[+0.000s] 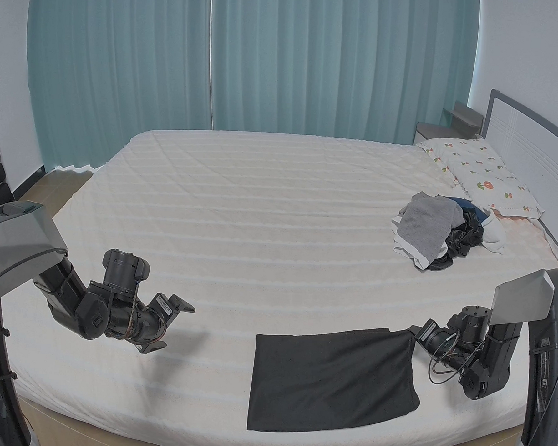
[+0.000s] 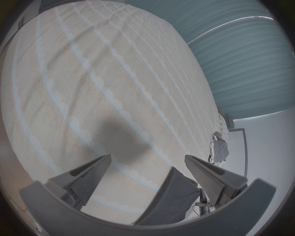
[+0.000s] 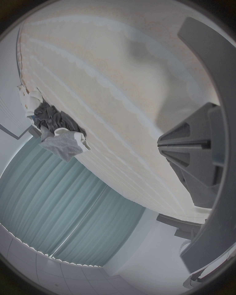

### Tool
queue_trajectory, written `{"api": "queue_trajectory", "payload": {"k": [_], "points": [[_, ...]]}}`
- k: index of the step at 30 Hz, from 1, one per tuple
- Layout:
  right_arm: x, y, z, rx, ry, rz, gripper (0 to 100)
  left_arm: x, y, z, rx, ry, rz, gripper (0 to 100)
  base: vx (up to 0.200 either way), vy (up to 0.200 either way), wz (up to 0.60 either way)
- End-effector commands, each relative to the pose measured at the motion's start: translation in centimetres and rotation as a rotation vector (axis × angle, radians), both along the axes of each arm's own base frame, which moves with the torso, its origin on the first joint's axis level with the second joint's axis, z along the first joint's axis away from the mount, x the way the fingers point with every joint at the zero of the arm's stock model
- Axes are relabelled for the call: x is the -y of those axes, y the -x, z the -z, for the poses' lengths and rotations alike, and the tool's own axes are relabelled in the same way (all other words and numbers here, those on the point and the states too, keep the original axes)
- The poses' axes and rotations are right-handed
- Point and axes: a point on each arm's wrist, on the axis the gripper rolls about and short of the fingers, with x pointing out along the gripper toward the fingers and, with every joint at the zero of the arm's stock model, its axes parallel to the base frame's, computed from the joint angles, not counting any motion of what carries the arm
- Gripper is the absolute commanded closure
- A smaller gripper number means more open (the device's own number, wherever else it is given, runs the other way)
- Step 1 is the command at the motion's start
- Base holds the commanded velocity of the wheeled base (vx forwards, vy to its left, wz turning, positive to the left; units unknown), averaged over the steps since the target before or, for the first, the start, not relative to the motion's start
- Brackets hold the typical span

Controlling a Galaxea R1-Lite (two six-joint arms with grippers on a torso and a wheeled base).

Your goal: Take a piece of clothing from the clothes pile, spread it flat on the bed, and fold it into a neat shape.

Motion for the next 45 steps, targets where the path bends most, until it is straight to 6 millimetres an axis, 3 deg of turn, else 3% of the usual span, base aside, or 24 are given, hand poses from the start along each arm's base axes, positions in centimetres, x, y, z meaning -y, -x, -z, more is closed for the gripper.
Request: {"api": "queue_trajectory", "payload": {"k": [1,8,9,24,39,45], "points": [[0.2,0.1,0.1,0.002,0.0,0.005,100,0.0,0.0,0.0,0.001,0.0,0.0,0,0.0,0.0,0.0],[0.1,0.0,0.4,-0.005,0.003,0.001,100,0.0,0.0,0.0,0.0,0.0,0.0,0,0.0,0.0,0.0],[0.1,0.0,0.4,-0.005,0.003,0.001,0,0.0,0.0,0.0,0.0,0.0,0.0,0,0.0,0.0,0.0],[0.3,0.9,-1.2,-0.017,-0.092,0.021,0,0.2,0.1,0.0,0.0,0.0,0.003,0,0.0,0.0,0.0],[0.4,0.6,-1.3,-0.017,-0.15,0.051,0,0.9,0.6,0.1,-0.004,-0.013,0.02,0,-0.2,0.0,0.0],[0.4,0.1,-1.8,0.003,-0.189,0.076,0,1.6,0.3,-0.5,0.018,0.004,0.031,0,0.0,0.0,0.0]]}}
